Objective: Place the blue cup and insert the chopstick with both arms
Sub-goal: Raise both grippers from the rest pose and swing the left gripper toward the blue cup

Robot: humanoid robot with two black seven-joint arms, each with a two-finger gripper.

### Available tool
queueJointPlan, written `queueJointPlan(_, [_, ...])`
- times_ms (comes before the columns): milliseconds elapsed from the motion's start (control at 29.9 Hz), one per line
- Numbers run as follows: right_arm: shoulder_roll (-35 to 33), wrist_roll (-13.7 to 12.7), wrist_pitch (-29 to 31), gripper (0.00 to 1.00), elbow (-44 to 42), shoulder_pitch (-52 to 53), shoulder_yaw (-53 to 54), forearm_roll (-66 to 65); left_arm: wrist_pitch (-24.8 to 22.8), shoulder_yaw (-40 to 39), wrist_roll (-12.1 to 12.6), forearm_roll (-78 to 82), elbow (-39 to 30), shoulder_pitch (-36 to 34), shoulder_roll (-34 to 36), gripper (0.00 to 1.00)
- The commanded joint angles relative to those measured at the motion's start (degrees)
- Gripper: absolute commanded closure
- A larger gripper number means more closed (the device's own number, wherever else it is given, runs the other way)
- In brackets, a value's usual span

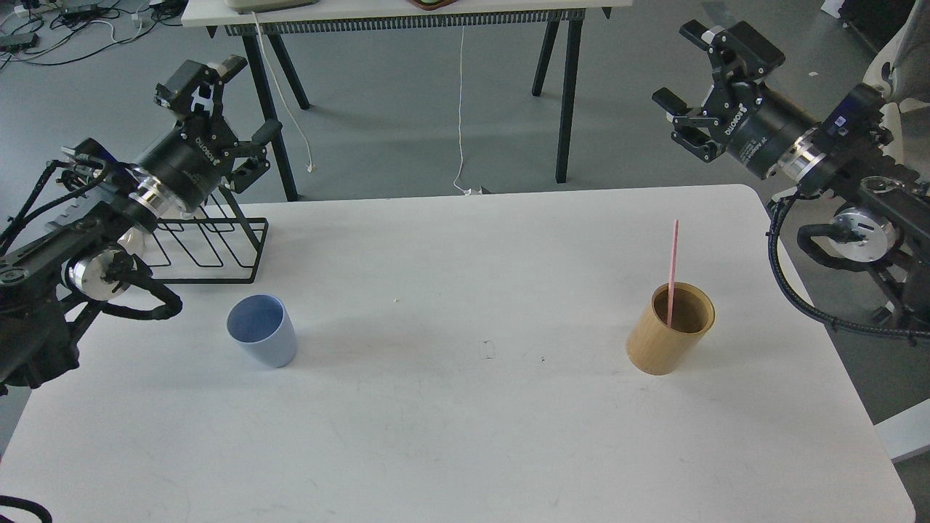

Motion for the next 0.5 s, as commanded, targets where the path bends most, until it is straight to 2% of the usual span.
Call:
queueJointPlan(0, [-0.2, 0.0, 0.0, 0.03, 0.0, -0.1, 0.6, 0.0, 0.0, 0.0, 0.0, 0.5, -3.9, 0.0, 3.4, 0.00])
queueJointPlan(100, [-1.2, 0.0, 0.0, 0.02, 0.1, -0.4, 1.9, 0.1, 0.0, -0.4, 0.0, 4.9, -12.4, -0.4, 9.6, 0.00])
queueJointPlan(267, [-3.2, 0.0, 0.0, 0.02, 0.1, -1.5, 4.5, 0.3, 0.0, 1.0, 0.0, 24.6, -24.2, -3.0, 15.1, 0.00])
queueJointPlan(334, [-4.1, 0.0, 0.0, 0.03, 0.1, -1.9, 5.4, 0.7, 0.0, 6.0, 0.0, 29.8, -26.8, -4.6, 17.7, 0.00])
queueJointPlan(468, [-6.1, 0.0, 0.0, 0.02, 0.0, -2.3, 5.9, 0.9, 0.0, 22.1, 0.0, 35.2, -28.2, -13.2, 19.7, 0.00])
